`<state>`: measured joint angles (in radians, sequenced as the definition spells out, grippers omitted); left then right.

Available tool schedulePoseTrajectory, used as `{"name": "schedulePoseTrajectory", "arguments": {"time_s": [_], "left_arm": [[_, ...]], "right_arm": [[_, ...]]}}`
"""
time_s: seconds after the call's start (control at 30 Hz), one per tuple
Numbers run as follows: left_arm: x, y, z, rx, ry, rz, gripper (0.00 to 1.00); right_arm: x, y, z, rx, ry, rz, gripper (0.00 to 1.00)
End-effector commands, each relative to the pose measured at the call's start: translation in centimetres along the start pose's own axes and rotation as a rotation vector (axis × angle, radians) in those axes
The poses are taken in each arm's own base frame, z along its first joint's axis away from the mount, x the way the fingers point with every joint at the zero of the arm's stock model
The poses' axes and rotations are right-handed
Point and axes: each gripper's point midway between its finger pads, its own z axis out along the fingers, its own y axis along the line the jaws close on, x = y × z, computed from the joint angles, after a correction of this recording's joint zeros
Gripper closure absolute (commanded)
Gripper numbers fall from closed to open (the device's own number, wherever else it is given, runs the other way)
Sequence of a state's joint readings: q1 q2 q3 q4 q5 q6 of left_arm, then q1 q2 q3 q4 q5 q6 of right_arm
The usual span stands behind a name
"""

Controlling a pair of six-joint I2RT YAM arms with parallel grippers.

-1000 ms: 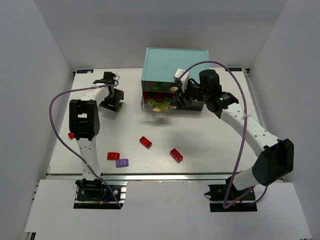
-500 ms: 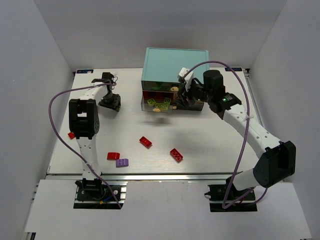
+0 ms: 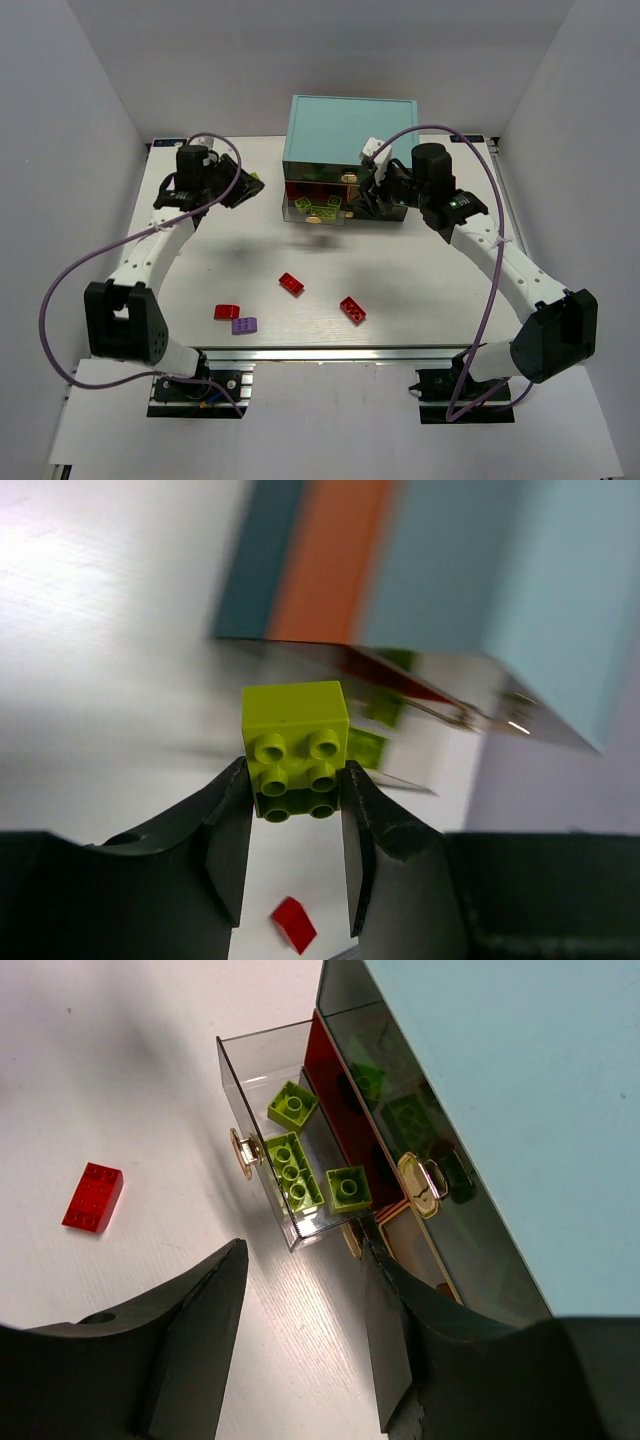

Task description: Sort the legos into containers by color

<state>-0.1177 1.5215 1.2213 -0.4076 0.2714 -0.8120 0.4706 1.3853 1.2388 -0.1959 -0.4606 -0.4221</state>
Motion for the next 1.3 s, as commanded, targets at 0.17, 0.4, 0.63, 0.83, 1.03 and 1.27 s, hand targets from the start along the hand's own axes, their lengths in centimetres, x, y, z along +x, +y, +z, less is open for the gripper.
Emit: {"name": "schedulePoseTrajectory", "arguments": {"time_s": [0.17,0.4,0.63,0.83,1.03,1.27], "left_arm": [[2.9,-9.0,-2.9,0.398,0.076,0.165,1.00],[4.8,-9.9,-0.9,0.377,0.117,0.165,1.00],[5.4,-10.7,2.2,0.310,0.107,0.170,0.78],[5.8,-10.7,3.9,0.265,0.131,0.177,0.35],[4.9,-12.0,3.0,0.294,0.104,0.191,0.29],[2.1,-14.5,-2.0,0.352,-0.029,0.233,0.74]], "right_arm": [[-1.9,-0.3,0.0,-0.001,-0.066,-0.016,0.46],[-2.3,-0.6,-0.5,0.019,-0.074,-0.034,0.45],[-1.9,-0.2,-0.8,0.015,-0.071,-0.030,0.45],[-1.4,0.3,-0.8,-0.009,-0.056,-0.054,0.34],[-0.5,2.7,0.0,-0.175,-0.070,-0.139,0.28],[2.2,6.8,2.2,-0.484,-0.071,-0.413,0.93]]}}
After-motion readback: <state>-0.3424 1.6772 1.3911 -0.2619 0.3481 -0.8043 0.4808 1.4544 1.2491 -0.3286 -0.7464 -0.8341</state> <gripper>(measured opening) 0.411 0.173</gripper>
